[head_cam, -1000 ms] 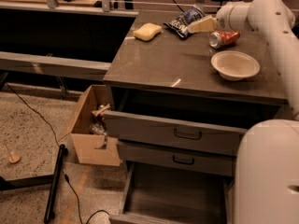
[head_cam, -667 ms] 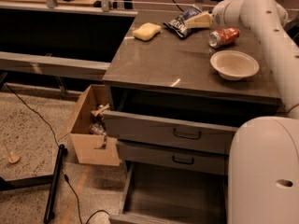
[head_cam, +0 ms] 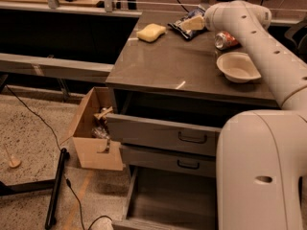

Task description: Place blue chip bag into bottom drawer

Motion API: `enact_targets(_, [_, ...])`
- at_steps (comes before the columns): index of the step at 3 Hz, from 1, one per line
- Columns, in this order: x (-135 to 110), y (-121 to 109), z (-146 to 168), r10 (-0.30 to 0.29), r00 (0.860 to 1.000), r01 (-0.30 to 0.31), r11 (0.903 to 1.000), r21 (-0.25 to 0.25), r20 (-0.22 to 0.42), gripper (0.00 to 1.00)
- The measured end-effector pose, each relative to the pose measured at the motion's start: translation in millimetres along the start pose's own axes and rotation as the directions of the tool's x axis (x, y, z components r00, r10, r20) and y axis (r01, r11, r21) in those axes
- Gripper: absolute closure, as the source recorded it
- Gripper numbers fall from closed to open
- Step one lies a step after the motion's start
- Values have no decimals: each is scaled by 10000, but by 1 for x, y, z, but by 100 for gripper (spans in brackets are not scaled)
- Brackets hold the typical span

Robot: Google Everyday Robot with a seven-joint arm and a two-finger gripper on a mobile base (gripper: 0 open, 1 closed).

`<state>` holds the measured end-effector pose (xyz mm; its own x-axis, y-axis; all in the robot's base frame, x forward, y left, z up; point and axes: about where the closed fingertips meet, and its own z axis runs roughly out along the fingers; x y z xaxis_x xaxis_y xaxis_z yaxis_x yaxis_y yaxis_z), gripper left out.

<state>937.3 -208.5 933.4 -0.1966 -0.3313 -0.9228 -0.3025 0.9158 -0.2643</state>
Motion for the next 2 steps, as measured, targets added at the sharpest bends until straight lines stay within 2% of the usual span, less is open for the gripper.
enact_targets(1, [5,8,15,274,9995,-268,9990,345,-162,0])
enact_targets(2, [11,13,28,447,9988,-437,9980,466,-216,0])
